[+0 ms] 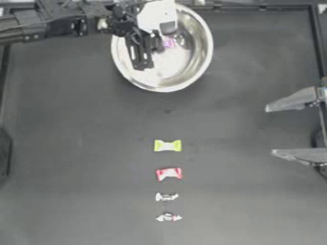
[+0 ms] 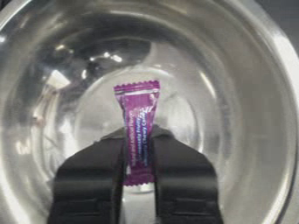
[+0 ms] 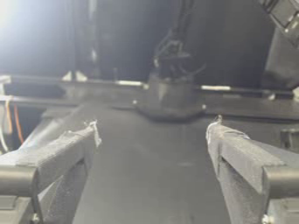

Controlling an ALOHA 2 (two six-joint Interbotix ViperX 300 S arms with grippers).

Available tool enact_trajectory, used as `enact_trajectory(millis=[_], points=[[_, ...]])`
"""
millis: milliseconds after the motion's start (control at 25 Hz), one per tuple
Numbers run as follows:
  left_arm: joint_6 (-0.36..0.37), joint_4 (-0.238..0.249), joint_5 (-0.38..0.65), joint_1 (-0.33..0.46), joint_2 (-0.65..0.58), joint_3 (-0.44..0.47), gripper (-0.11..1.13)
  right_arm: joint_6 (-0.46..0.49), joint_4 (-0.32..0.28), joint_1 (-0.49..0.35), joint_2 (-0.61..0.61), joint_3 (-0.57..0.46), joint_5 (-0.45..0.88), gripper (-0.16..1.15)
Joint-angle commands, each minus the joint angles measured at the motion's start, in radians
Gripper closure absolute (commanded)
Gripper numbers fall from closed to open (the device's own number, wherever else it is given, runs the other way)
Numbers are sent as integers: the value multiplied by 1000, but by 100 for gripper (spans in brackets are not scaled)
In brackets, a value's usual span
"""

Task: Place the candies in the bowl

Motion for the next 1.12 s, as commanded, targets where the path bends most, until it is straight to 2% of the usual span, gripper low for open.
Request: enact_trajectory(millis=[40,80,160,320,480,640,800,880,1120], points=[[18,-3,-14,6,-34,-20,19,0,3,2,8,-14,-5,-3],[17,-2,-18,6,-35,-20,7,0,5,2,9,-12,-5,-3],[17,-3,-28,8,-41,-18,-7,-2,12,2,9,-11,-3,-3],[20,-11,-26,0,-74,-17,6,-2,14,2,9,-8,-5,-3],[25,-31,-21,-38,-143,-3,7,-2,18,2,8,-11,-2,-3],[28,-51,-23,-110,-245,46,7,-2,29,2,8,-11,9,-3],[25,-66,-58,-189,-365,135,9,-3,34,-5,8,-14,26,-3],[20,-83,-107,-227,-426,193,9,-3,38,-15,6,-17,32,-3],[20,-179,-273,-310,-621,400,10,-3,52,-41,8,-43,106,-3]])
